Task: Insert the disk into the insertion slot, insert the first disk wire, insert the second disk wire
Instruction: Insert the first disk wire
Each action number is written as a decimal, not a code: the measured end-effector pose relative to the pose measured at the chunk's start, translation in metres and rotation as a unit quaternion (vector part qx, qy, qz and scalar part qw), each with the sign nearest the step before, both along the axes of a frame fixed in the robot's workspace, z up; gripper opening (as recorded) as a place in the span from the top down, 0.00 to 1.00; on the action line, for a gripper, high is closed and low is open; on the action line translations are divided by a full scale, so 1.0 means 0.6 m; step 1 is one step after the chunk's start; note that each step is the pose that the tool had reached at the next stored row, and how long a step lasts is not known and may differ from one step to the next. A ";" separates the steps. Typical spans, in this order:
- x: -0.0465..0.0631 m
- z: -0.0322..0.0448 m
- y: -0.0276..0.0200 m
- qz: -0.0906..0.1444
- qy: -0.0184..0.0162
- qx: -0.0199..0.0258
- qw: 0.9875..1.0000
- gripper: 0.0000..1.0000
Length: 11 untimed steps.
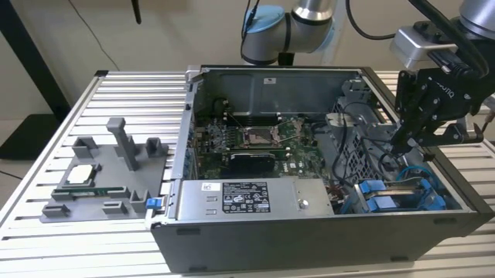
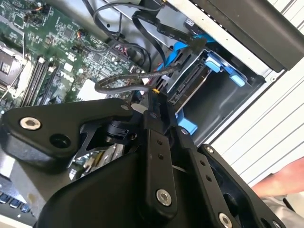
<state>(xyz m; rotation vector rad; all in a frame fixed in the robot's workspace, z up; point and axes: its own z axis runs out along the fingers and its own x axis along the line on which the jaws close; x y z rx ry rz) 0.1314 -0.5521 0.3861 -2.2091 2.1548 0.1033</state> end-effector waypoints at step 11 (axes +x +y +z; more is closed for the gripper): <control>0.000 -0.004 0.0000 0.000 0.000 0.000 1.000 1.00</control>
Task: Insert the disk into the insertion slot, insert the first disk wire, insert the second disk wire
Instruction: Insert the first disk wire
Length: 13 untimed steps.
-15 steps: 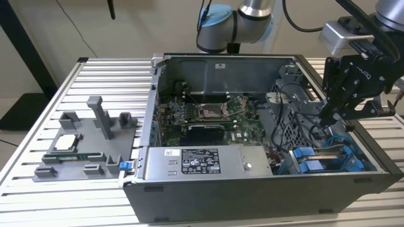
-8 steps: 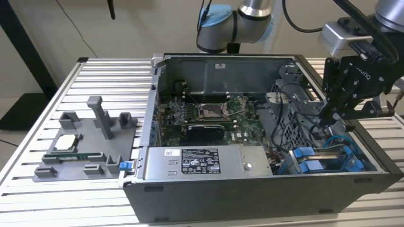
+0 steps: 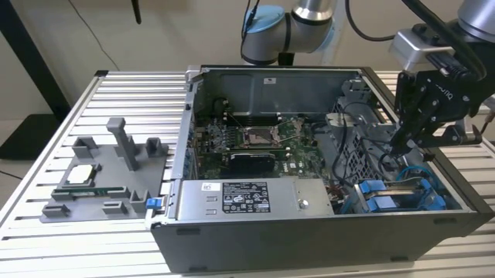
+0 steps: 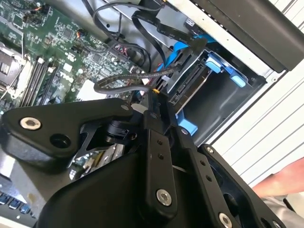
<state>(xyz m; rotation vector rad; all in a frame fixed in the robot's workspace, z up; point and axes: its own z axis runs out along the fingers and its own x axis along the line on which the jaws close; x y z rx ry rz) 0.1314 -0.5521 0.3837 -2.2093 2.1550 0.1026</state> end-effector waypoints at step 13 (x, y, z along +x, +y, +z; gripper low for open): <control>0.006 -0.013 0.0000 0.000 0.000 -0.018 1.000 1.00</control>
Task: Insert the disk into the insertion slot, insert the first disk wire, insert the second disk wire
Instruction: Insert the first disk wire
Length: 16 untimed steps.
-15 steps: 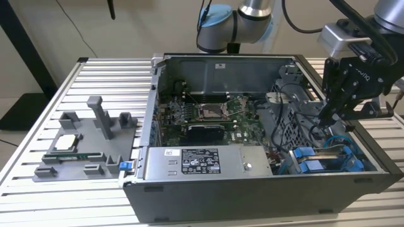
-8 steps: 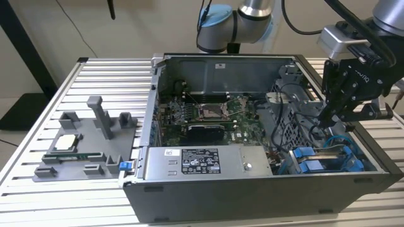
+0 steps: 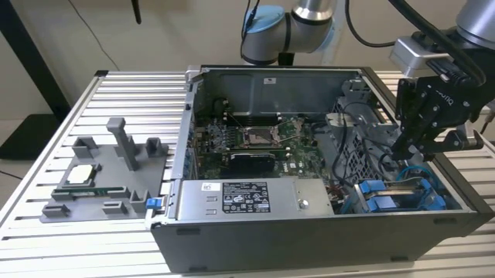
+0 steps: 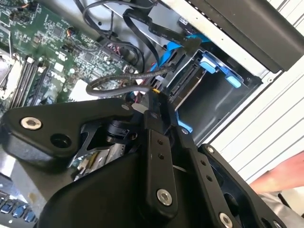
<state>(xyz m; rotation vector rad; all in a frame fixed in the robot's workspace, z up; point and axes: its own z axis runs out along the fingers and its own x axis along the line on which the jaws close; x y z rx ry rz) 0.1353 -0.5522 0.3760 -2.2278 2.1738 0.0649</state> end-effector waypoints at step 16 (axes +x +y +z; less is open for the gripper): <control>0.009 -0.006 -0.0004 -0.004 0.002 -0.007 1.000 1.00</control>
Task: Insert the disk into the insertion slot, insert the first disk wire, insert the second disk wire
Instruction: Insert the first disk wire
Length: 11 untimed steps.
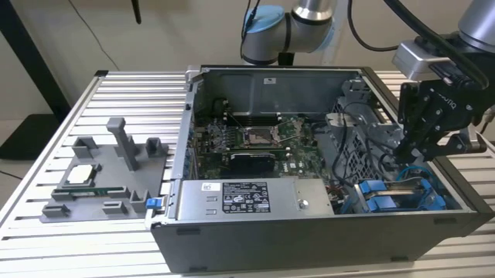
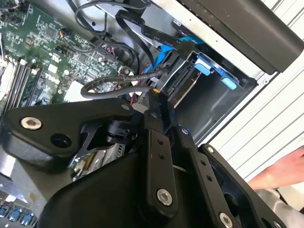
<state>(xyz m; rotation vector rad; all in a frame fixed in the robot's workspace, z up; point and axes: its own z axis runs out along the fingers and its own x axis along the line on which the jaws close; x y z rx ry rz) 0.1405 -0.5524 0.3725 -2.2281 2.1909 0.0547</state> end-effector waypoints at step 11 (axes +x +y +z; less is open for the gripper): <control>0.013 -0.009 -0.0101 -0.002 0.004 0.007 1.000 1.00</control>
